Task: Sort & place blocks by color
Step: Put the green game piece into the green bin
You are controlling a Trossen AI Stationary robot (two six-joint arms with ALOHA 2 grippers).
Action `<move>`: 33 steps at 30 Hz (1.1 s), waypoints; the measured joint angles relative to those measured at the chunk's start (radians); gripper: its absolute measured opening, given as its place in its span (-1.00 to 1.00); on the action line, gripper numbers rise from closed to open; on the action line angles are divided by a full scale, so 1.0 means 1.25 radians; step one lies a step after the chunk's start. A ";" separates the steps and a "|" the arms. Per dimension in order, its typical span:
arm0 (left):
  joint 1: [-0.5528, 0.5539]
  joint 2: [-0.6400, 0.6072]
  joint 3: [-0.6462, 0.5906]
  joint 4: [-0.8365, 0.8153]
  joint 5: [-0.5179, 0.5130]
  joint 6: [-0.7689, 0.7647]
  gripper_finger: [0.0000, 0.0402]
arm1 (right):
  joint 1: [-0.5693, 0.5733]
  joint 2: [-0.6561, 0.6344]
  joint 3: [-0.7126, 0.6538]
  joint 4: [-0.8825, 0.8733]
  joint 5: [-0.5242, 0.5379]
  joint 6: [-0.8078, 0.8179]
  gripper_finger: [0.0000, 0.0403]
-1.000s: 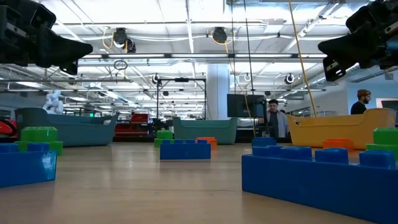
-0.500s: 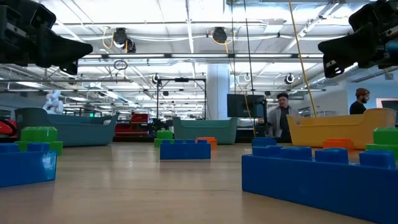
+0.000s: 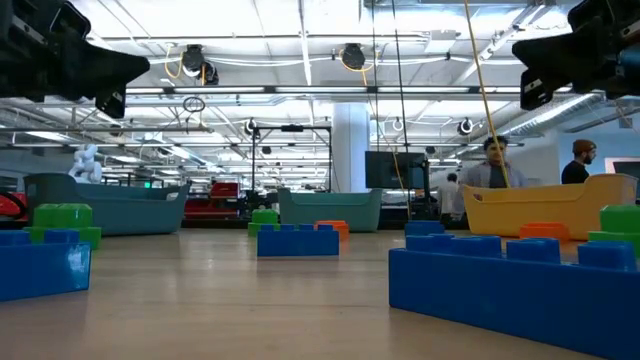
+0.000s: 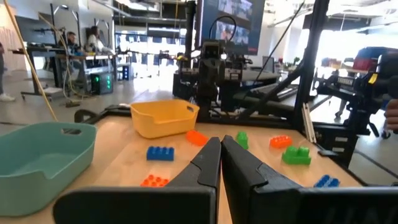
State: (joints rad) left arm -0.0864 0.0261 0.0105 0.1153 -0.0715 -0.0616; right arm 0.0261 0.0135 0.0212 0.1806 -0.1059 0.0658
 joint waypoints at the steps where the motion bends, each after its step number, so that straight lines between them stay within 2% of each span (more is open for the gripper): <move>1: 0.000 0.000 0.000 0.001 0.000 0.000 -0.93 | 0.000 0.000 0.000 0.014 0.000 0.000 -1.00; 9: 0.000 0.000 0.000 0.024 0.000 -0.024 -0.93 | 0.000 0.000 0.000 0.059 0.001 0.000 -1.00; 12: 0.004 0.000 0.000 0.069 -0.037 -0.021 -0.93 | 0.000 0.000 0.000 0.080 0.004 -0.001 -1.00; 14: 0.011 0.000 0.000 0.080 -0.062 -0.052 -0.90 | 0.000 0.000 0.000 0.087 0.029 -0.002 -1.00; 16: 0.017 0.000 0.000 0.077 -0.087 -0.084 -0.84 | 0.000 0.000 0.000 0.096 0.092 -0.003 -1.00; 19: 0.022 0.010 0.003 0.075 -0.114 -0.099 -0.65 | -0.001 0.000 0.000 0.131 0.205 -0.050 -0.95; 22: 0.023 0.046 0.037 0.049 -0.156 -0.098 -0.36 | -0.001 0.002 0.000 0.150 0.255 -0.112 -0.81; 28: 0.023 0.184 0.169 -0.031 -0.210 -0.090 0.21 | -0.001 0.044 0.000 0.222 0.344 -0.151 -0.33; 33: 0.023 0.364 0.317 -0.142 -0.240 -0.080 0.45 | -0.001 0.125 0.034 0.267 0.379 -0.180 0.07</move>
State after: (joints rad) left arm -0.0582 0.4811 0.4073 -0.0616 -0.3716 -0.1620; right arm 0.0254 0.1693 0.0641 0.5145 0.3675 -0.1591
